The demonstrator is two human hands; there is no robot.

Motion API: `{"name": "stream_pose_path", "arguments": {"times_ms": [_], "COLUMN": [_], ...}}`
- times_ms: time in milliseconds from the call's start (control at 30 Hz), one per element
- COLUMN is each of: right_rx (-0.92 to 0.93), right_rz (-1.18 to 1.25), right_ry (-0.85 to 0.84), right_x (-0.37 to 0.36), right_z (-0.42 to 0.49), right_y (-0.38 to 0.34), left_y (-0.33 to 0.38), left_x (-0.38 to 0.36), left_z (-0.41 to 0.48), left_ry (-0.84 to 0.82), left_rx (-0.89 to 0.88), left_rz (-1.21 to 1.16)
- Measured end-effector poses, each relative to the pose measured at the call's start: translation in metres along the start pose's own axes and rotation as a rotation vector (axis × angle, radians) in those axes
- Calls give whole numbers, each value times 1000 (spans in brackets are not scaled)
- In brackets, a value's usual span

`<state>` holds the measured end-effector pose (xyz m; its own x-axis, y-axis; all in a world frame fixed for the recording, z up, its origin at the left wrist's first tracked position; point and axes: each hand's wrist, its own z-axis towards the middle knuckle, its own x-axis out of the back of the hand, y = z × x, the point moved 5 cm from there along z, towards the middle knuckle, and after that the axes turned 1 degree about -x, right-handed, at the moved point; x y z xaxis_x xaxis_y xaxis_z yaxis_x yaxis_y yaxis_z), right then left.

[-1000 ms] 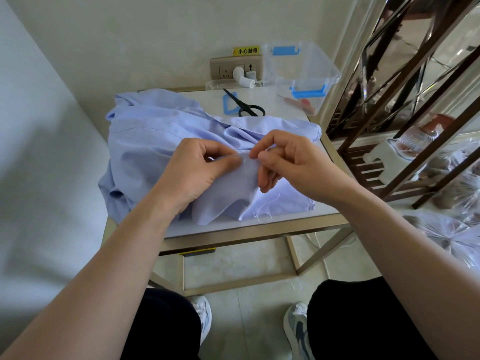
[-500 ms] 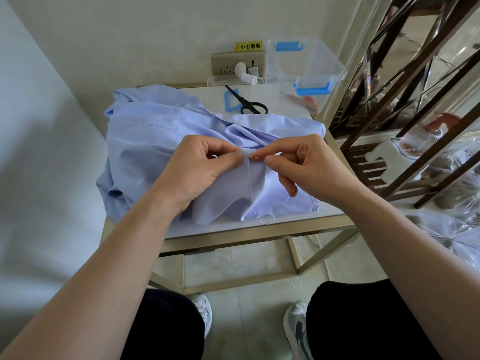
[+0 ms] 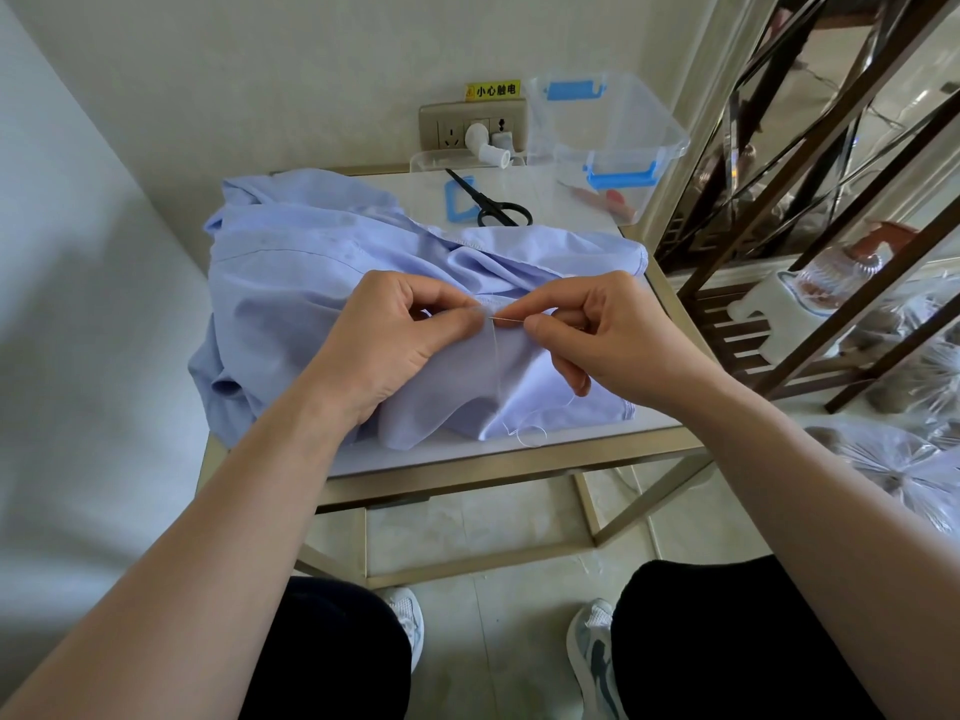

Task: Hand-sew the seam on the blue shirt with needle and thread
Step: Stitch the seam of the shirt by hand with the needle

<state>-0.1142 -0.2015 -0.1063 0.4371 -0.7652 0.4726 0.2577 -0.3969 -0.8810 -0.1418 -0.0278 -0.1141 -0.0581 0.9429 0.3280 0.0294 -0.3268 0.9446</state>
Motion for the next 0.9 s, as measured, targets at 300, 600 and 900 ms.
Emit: {"name": "stream_pose_path", "arguments": {"times_ms": [300,600,900], "right_rx": [-35,-53,-23], "right_rz": [-77,-81,-76], "right_ry": [-90,-70,-26], "right_x": [-6,-10,-13], "right_z": [2,3,7], "right_y": [4,7,9], "left_y": [2,1,3], "left_x": [-3,-2,-1], "left_z": [1,1,3], "left_ry": [-6,60,79], "left_rx": [-100,-127,-129], "left_rz": [143,246,246]}}
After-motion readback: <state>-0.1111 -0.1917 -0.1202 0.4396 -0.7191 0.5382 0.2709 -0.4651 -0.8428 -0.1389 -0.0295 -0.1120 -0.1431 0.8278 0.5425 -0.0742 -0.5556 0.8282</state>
